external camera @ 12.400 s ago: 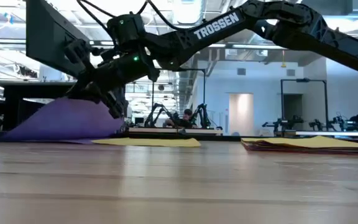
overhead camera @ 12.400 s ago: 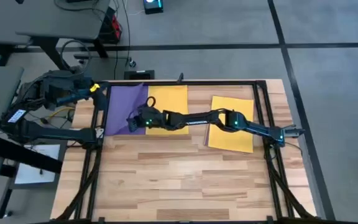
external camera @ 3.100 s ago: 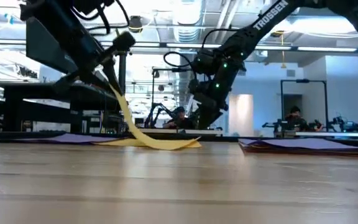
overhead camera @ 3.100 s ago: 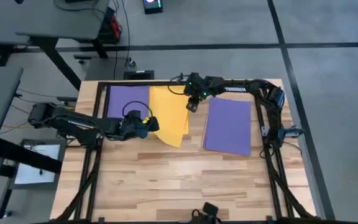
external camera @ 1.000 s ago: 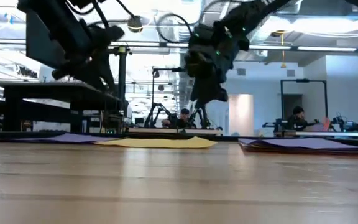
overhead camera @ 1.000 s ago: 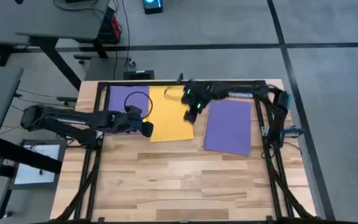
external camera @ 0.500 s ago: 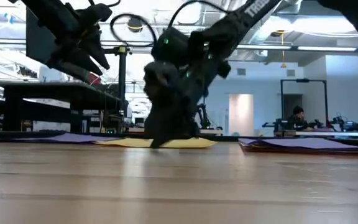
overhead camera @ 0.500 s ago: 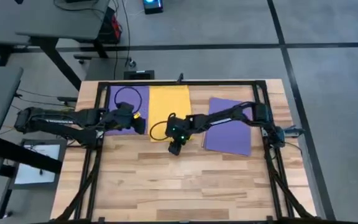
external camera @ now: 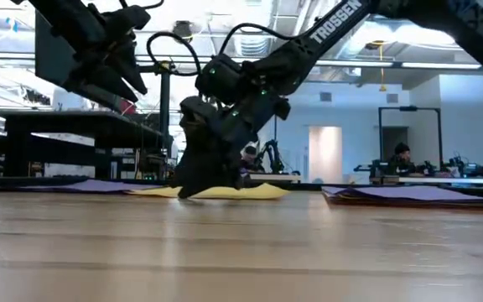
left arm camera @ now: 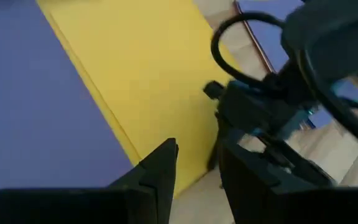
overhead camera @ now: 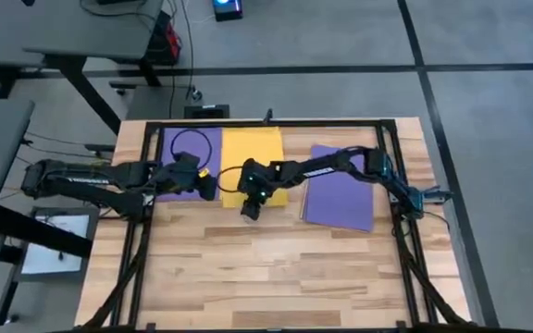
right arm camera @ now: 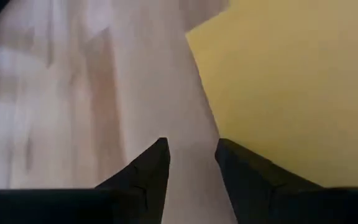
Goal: Organize paper
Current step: Stack the yellow paper on top of the yellow paper
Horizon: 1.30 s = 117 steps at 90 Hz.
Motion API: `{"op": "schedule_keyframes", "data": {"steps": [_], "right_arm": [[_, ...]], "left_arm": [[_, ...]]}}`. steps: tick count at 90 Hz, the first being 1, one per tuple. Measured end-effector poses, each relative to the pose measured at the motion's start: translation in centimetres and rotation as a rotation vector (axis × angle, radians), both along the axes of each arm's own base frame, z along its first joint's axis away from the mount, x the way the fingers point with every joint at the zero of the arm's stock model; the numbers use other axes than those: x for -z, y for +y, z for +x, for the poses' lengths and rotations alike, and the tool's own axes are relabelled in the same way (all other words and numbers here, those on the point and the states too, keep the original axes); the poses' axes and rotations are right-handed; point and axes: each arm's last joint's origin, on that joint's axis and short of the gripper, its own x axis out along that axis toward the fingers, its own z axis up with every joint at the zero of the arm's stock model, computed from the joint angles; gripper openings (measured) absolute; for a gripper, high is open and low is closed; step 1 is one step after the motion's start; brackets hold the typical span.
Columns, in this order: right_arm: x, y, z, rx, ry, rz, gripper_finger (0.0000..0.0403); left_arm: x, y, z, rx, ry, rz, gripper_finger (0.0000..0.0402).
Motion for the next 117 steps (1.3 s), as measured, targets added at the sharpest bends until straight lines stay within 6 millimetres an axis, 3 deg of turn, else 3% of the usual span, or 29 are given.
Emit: {"op": "schedule_keyframes", "data": {"steps": [16,28,41,54,70,78,92,105,117], "right_arm": [[-0.1,-1.0,-0.1,0.034,-0.010,-0.018,0.0134],[-1.1,-0.6,0.2,-0.001,-0.073,-0.011,0.0134],[-4.6,-0.1,-0.4,-0.031,-0.115,-0.006,0.0134],[-8.5,-1.2,-2.1,-0.046,-0.128,-0.038,0.0134],[-12.3,-3.9,-6.7,-0.023,0.046,-0.230,0.0134],[-11.8,-5.9,-9.8,0.013,0.201,-0.328,0.0134],[-7.4,-8.0,-13.7,0.031,0.319,-0.364,0.0134],[-3.7,-7.8,-14.7,0.019,0.304,-0.371,0.0134],[-3.0,-7.0,-13.9,-0.004,0.219,-0.428,0.0134]], "left_arm": [[0.0,0.0,0.0,-0.004,-0.003,-0.005,0.0103],[0.0,0.0,0.0,-0.012,-0.008,-0.013,0.0103],[0.0,0.0,0.0,-0.007,-0.003,-0.007,0.0103],[0.1,0.0,0.0,-0.001,0.006,-0.001,0.0103],[0.1,0.0,-0.1,0.001,0.020,0.002,0.0103],[0.2,0.0,-0.2,-0.005,0.031,-0.005,0.0103],[0.8,0.0,0.0,-0.029,0.063,-0.031,0.0103],[1.1,0.0,0.3,-0.027,0.080,-0.029,0.0103],[1.0,0.0,0.3,-0.031,0.075,-0.033,0.0102]]}}
